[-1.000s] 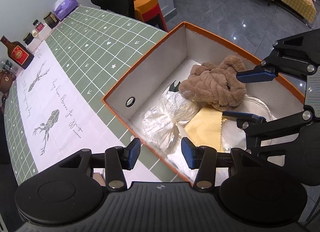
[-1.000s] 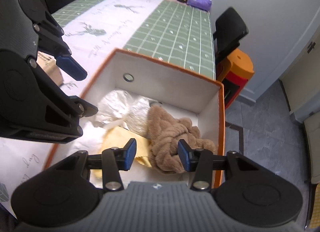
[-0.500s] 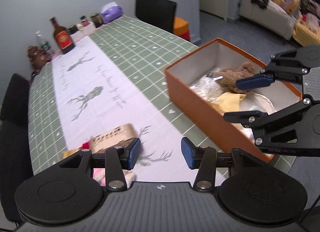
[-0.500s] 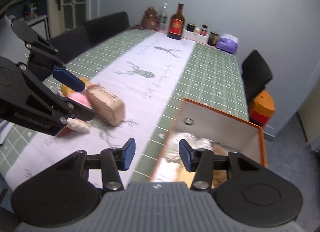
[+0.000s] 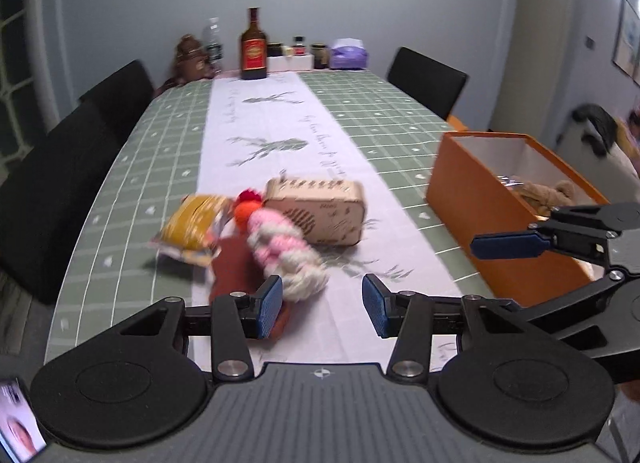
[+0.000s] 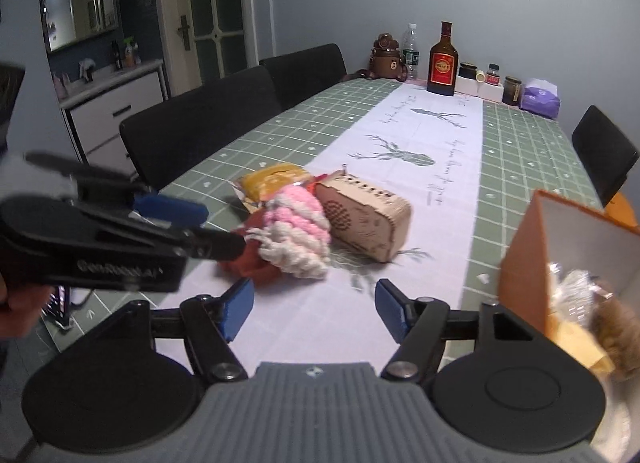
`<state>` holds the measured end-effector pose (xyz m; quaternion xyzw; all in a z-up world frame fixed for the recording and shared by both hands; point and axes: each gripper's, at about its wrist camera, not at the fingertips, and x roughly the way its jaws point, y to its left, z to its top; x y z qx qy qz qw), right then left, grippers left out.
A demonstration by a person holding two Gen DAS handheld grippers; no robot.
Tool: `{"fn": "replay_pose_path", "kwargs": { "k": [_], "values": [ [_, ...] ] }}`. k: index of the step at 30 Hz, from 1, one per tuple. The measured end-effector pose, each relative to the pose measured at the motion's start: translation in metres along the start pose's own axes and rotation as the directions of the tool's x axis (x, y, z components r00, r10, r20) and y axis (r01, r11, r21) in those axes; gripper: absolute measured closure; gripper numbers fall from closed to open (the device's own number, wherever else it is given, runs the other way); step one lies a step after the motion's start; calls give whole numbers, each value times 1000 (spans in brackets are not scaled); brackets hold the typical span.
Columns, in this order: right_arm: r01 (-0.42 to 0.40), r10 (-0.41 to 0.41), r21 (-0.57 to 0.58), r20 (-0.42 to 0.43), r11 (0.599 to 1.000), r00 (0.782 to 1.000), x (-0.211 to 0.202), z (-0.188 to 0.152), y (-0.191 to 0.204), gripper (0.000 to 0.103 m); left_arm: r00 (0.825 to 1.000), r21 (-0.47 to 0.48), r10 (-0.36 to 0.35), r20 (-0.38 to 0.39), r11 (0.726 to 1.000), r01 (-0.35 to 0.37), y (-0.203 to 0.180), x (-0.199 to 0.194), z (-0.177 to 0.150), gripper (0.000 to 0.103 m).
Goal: Organize soft objects
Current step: 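Move both tools back to the remaining items on the table, then grasp the pink-white crocheted piece with the right tool while the left tool grasps the red sponge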
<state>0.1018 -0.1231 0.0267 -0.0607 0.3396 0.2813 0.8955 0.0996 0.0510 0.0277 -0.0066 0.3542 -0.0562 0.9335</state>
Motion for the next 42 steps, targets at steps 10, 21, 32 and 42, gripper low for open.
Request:
{"fn": "replay_pose_path", "kwargs": {
  "k": [10,21,32,42],
  "values": [
    [23,-23,158,-1,987,1000,53,-33,15,31,997,-172,82,11,982,-79,45,26,-53,37],
    [46,-42,133,-27,990,999,89,-20,28,31,995,-274,103,-2,956,-100,77,38,-68,34],
    [72,-71,67,-16,995,997,130,8,29,39,993,-375,117,-4,921,-110,98,45,-55,35],
    [90,-90,65,-5,994,996,117,5,16,81,997,-323,73,-9,944,-72,82,60,-45,24]
  ]
}}
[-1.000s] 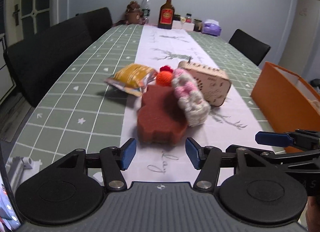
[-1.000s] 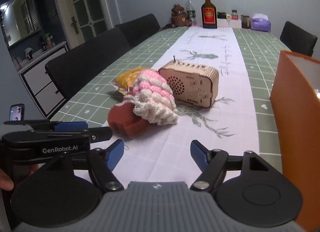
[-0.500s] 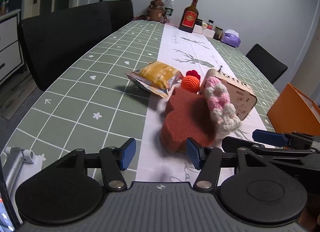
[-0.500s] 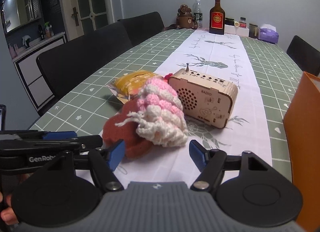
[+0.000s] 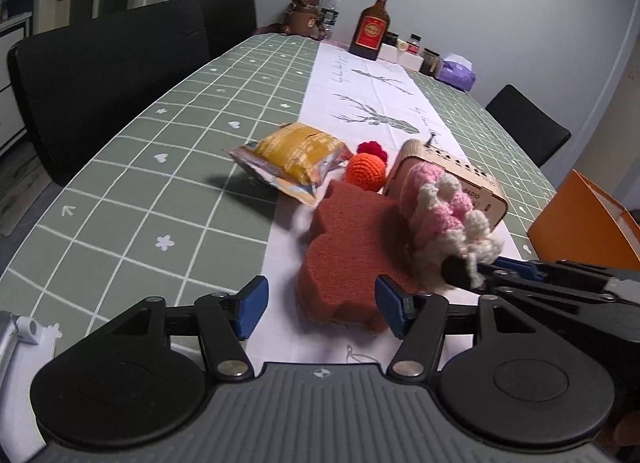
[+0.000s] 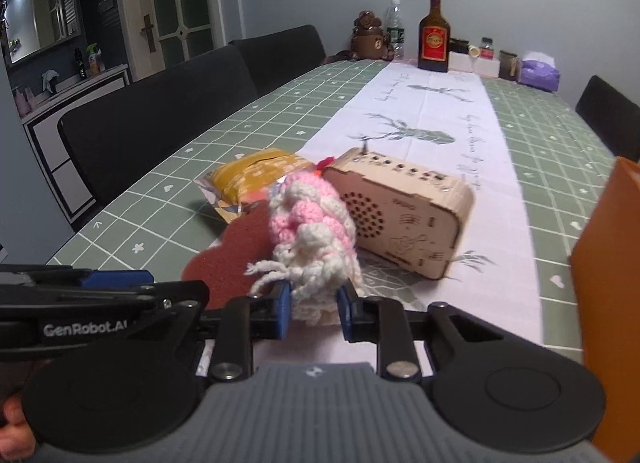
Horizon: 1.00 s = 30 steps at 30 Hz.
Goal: Organize soft objects
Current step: 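Grasp the pink-white crocheted piece with the right tool while the left tool grasps the red sponge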
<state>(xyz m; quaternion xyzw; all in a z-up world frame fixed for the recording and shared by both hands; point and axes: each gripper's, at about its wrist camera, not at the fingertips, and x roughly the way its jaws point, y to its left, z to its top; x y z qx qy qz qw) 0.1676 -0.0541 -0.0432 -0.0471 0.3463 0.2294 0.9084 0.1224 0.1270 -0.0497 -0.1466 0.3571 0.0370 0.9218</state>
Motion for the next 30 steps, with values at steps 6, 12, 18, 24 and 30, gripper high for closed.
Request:
{"fn": "replay_pose_path", "kwargs": {
  "k": [6,12,18,24,30],
  "values": [
    [116,-116,-44,6,992,993,-28,-11,-10,81,1000,122,-8,-5,992,8,-20,7,-2,14],
    [96,-99,-75,-35,993,995,-22,-26,-6,80,999,185,-4,-38,983,11,-33,21,-4,14],
    [54,-60,-105,-48,993,997,-15,-34,0,73,999,215,31,-43,976,-21,-35,33,-4,14],
    [-15,13,-62,-46,998,999,-20,-36,-6,57,999,216,38,-34,976,-29,-37,39,-4,18],
    [-78,80,47,-34,996,996,-25,-33,-19,40,999,178,28,-32,984,-21,-28,28,-7,29]
  ]
}}
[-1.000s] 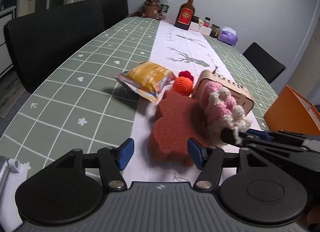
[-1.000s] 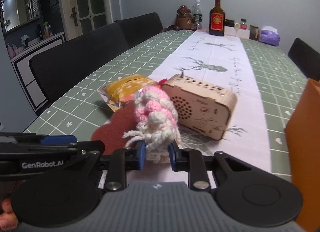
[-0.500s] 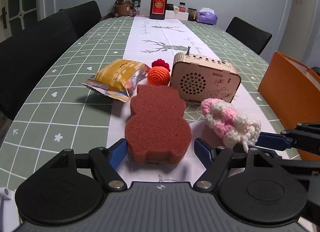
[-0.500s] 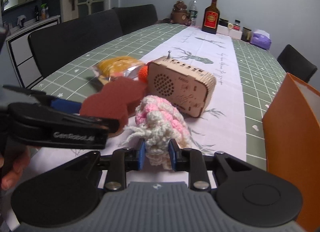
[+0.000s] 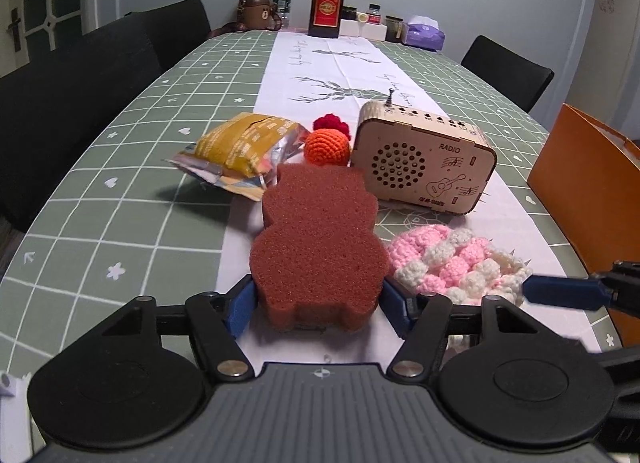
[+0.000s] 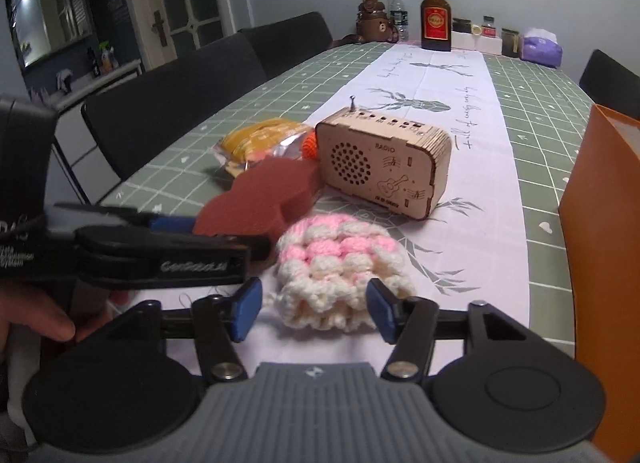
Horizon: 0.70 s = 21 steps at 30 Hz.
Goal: Organize soft objects
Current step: 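Grasp the pink-white crocheted piece with the right tool while the left tool grasps the red sponge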
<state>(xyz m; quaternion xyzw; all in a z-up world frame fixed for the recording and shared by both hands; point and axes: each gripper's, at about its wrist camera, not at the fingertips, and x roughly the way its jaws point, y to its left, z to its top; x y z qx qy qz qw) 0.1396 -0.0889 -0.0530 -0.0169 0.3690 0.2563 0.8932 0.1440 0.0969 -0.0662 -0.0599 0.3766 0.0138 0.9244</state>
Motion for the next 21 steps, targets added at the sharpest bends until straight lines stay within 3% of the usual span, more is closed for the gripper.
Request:
{"fn": "replay_pose_path", "kwargs": {
  "k": [4,8,16,21],
  "values": [
    [38,-39,6,40,999,998,0,5,-2,13,1000,-27,-6,4,1000,6,8,-12,-5,29],
    [59,-57,-38,44,998,997,16,10,-2,4,1000,-54,-12,-1,998,12,13,-18,-6,31],
    [35,-35,-28,-14,999,999,41,9,-17,4,1000,-67,-9,-7,998,8,18,-18,-11,31],
    [43,-43,-22,-23,999,999,43,8,-17,9,1000,-39,6,-6,999,-6,15,-17,-13,29]
  ]
}}
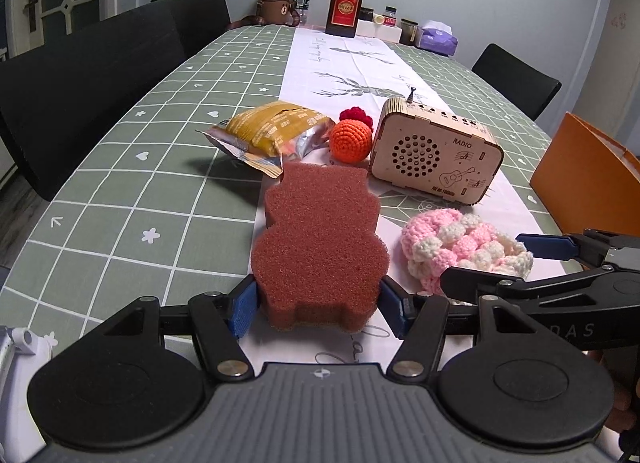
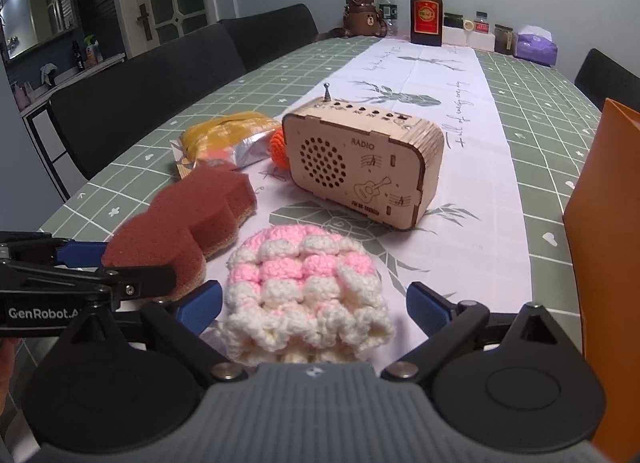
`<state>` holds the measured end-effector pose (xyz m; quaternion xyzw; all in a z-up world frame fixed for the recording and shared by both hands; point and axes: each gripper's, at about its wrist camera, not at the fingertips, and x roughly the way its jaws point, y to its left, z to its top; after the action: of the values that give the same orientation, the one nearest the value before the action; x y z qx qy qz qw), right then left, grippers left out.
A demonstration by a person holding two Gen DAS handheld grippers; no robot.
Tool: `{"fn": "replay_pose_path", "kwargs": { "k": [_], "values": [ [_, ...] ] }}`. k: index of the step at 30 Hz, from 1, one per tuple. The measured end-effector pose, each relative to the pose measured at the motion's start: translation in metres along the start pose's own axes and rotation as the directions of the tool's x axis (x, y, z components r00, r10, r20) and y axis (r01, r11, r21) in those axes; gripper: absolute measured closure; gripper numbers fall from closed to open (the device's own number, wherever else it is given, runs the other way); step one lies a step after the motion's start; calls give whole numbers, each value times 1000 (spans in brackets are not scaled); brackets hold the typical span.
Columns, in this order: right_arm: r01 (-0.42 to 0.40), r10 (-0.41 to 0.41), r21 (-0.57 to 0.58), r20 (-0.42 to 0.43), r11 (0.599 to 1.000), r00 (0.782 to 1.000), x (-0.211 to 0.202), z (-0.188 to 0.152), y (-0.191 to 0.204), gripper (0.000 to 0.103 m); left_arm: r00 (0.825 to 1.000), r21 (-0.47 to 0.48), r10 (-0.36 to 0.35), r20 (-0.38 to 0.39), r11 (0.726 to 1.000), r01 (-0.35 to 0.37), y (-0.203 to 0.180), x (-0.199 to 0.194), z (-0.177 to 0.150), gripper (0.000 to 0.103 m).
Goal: Organize soft objects
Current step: 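Grasp the pink-white crocheted piece with the right tool while the left tool grasps the red sponge, then lift the crocheted piece and red sponge with both tools over the orange box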
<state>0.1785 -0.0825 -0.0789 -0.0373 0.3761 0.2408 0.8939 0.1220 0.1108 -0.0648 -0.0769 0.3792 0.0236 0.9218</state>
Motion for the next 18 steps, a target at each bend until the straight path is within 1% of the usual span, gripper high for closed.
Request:
{"fn": "replay_pose_path", "kwargs": {
  "k": [2,3,4,5,6,7,11,15,18],
  "values": [
    [-19,19,1,-4,1000,1000,0,-2,0,16,1000,27,10,1,1000,-10,-2,1,0,26],
    [-25,25,-2,-7,1000,1000,0,-3,1,18,1000,40,20,3,999,-20,-2,2,-1,23],
    [-22,22,-4,-8,1000,1000,1,-5,2,25,1000,51,29,9,998,-29,-3,3,-2,21],
    [-6,6,-10,-7,1000,1000,1,-6,3,28,1000,53,23,13,998,-24,-2,3,-3,19],
    [-1,1,-18,-7,1000,1000,1,-7,5,30,1000,49,20,17,999,-21,-2,3,-4,19],
    [-7,7,-19,-3,1000,1000,1,-7,5,33,1000,46,20,20,999,-21,-2,3,-5,19],
    [1,-1,-25,6,1000,1000,-2,-9,8,42,999,57,24,37,998,-27,-5,4,-6,18],
    [8,-8,-9,13,1000,1000,-4,-11,8,47,998,71,40,47,997,-43,-8,6,-7,18],
    [23,-23,-31,18,999,1000,-8,-11,14,52,997,89,48,56,995,-53,-10,7,-9,18]
  ]
}}
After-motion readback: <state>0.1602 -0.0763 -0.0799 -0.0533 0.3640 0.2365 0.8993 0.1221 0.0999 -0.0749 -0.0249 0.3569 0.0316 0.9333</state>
